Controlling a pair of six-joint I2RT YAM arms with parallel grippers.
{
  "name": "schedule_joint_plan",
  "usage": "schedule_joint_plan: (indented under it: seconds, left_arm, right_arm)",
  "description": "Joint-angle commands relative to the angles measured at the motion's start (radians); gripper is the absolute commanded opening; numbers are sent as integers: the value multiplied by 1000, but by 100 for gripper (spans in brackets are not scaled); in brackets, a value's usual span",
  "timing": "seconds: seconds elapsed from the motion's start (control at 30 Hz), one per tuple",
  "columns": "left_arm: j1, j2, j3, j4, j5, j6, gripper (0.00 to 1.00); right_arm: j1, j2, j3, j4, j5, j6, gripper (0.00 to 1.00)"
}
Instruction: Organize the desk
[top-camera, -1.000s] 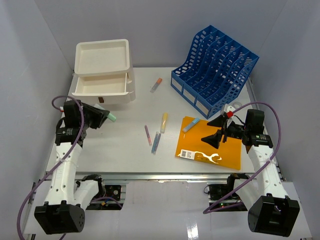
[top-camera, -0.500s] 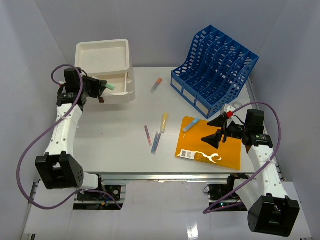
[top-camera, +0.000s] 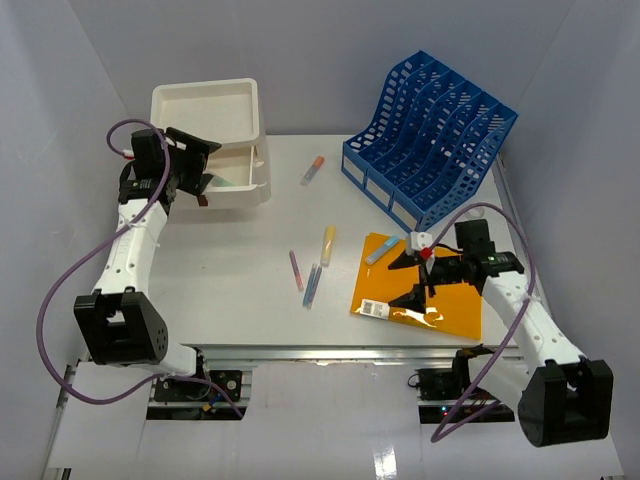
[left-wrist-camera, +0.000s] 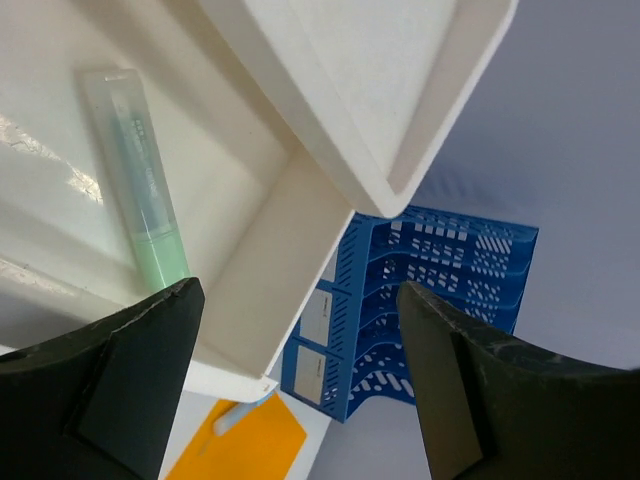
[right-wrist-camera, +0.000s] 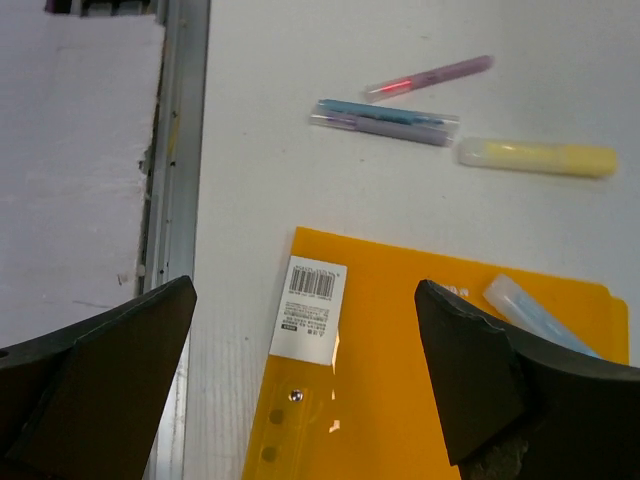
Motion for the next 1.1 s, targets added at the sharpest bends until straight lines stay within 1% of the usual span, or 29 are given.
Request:
schedule_joint_plan:
  seconds: [0.0, 0.07, 0.17, 0.23, 0.33, 0.43, 0.53, 0.6, 0.67, 0.83, 1.07]
  left_arm:
    - [2, -173, -113, 181, 171, 243, 89]
    - [3, -258, -178, 227, 250, 343, 90]
    - [1, -382, -253, 229, 334, 459, 91]
    - [2, -452, -324, 223, 368, 514, 94]
    - [1, -595, -417, 191, 372, 572, 95]
    - [2, -707, -519, 167, 363, 599, 96]
    - [1, -805, -572, 128, 365, 602, 96]
    - [1, -865, -593, 107, 369, 600, 96]
    - [1, -888, -605, 83, 373, 599, 96]
    - [1, -953, -621, 27, 360, 591, 96]
    - [0, -976, -630, 12, 355, 567, 96]
  right_arm:
    - [156, 120, 115, -150, 90, -483, 93]
    - [242, 219, 189, -153, 166, -622, 92]
    - [341, 411, 315, -206, 285, -781, 90]
    - [368, 532, 466, -244, 357, -825, 90]
    - [406, 686, 666, -302, 418, -867, 92]
    - [433, 841, 804, -329, 479, -876, 97]
    - [442, 938, 912, -332, 534, -881, 100]
    - [442, 1000, 980, -336, 558, -882, 95]
    - [442, 1031, 1014, -348, 582, -884, 92]
    - [442, 1160, 1159, -395, 629, -889, 84]
    - [442, 1253, 1247, -444, 664, -881, 73]
